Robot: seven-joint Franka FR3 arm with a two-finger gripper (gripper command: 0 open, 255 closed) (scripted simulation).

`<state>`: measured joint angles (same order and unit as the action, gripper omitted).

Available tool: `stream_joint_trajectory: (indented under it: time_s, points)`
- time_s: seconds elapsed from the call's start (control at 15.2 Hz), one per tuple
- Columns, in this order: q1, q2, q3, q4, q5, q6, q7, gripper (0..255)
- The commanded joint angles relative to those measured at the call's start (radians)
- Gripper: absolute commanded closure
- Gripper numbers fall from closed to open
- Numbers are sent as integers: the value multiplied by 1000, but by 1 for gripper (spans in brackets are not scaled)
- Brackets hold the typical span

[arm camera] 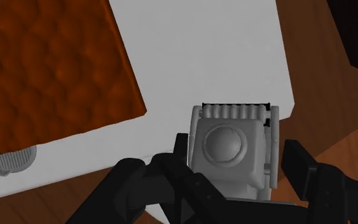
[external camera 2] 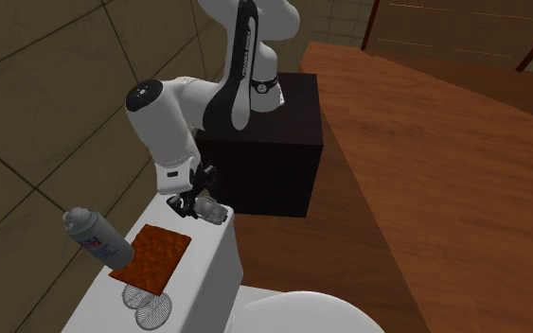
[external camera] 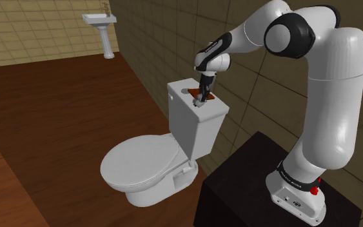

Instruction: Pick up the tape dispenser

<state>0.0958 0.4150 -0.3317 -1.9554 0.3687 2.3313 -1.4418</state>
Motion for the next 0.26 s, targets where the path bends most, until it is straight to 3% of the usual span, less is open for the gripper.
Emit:
stream_joint_trajectory:
  time_s: [0.0,0.2]
  points:
    - [5,-18,-6,6,-12,-22,11,255]
    - [7,-28,-9,8,-19,-33,17,255]
